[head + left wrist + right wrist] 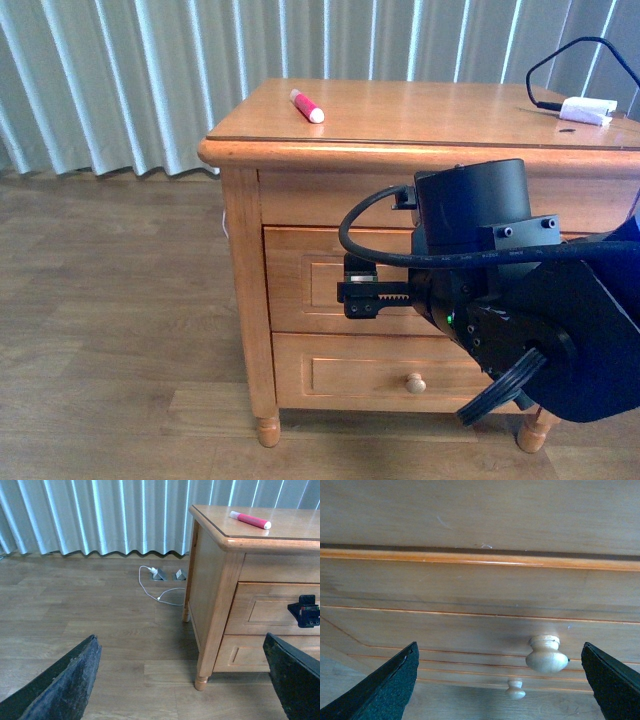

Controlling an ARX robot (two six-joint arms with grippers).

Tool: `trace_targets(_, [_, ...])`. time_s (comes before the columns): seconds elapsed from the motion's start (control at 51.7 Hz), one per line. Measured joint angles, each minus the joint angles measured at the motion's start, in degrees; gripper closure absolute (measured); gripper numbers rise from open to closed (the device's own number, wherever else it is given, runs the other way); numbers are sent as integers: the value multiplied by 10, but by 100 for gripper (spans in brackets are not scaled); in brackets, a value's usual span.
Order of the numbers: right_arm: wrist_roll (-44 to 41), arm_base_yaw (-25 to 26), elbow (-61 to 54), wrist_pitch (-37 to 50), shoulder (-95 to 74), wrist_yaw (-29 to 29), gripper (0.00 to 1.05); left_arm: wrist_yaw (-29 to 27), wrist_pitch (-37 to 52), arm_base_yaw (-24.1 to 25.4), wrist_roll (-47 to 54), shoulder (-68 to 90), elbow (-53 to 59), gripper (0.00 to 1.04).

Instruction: Place pink marker in drawer with both arms

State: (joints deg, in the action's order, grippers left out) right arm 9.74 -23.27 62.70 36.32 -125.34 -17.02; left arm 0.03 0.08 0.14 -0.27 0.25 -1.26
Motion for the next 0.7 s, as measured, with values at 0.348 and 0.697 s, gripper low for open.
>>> trace_targets(0.348, [-11, 15, 18, 4, -32, -7, 9, 0, 0, 0, 0, 0, 0, 6])
trace_targets(0.697, [-17, 24, 23, 15, -47, -9, 9, 0, 0, 0, 0, 0, 0, 6])
